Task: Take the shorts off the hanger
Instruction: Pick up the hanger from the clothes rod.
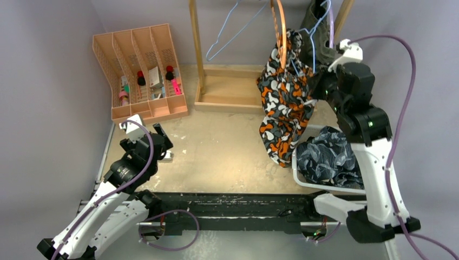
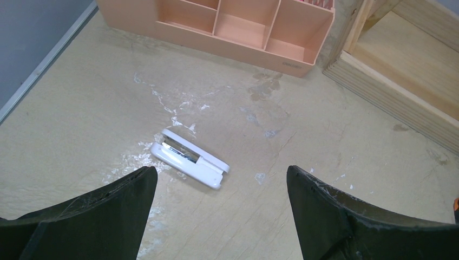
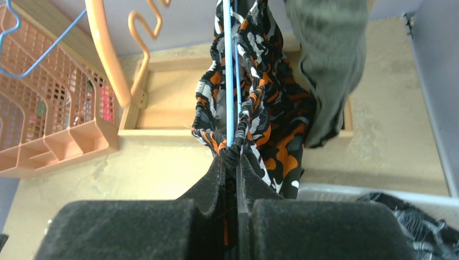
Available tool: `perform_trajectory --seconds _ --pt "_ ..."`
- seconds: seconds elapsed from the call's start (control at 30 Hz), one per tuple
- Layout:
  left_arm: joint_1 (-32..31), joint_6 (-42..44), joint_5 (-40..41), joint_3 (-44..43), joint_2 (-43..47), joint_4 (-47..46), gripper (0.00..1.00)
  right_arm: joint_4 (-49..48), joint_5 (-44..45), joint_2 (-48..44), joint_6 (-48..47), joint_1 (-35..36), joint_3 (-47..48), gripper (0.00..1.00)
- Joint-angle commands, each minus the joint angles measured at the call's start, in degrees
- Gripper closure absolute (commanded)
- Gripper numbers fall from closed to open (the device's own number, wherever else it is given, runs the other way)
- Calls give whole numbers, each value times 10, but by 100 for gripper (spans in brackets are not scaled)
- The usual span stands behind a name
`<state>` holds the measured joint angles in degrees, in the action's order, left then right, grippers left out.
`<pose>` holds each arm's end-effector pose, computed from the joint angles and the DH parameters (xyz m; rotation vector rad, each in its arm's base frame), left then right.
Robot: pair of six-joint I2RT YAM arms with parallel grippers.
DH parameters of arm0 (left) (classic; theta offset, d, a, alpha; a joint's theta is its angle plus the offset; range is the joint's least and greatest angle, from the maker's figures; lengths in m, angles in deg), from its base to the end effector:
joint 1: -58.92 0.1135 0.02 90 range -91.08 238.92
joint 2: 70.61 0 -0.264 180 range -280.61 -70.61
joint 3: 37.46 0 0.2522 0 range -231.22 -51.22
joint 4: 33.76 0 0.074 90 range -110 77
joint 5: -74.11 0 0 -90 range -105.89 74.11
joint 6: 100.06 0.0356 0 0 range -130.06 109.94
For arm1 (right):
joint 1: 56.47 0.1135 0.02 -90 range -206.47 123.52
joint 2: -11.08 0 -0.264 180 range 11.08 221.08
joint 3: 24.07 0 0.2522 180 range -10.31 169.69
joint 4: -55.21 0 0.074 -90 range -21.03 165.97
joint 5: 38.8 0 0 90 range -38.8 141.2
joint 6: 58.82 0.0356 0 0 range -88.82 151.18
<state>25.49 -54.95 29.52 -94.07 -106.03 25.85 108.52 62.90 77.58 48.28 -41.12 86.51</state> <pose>0.1121 -0.0436 0.2962 -0.5967 1.9324 0.0382 0.1980 0.0469 0.5136 0.1770 1.7254 0.2407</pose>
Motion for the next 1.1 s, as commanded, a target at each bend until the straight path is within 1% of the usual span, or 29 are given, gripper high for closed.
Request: perform_trajectory --seconds 0.0,0.13,0.27,0.5,0.73,0.97,1.07 --pt "3 2 8 -3 -3 -17 10 -37 -64 -75 39 1 -67 100" --pt "3 2 8 -4 -8 -16 10 -32 -138 -119 46 1 -144 100" --pt "3 1 10 -4 -8 -17 9 -38 -158 -171 67 1 -217 100" --pt "4 2 9 -5 -12 -17 9 -18 -181 -217 94 1 -282 100" --pt "4 0 10 -5 -10 -16 9 -71 -246 -288 160 1 -385 100" --pt "4 0 5 -4 -14 -16 8 -104 -345 -295 183 1 -479 100" --pt "4 -1 2 -5 -14 -16 8 -114 -364 -296 178 1 -500 100"
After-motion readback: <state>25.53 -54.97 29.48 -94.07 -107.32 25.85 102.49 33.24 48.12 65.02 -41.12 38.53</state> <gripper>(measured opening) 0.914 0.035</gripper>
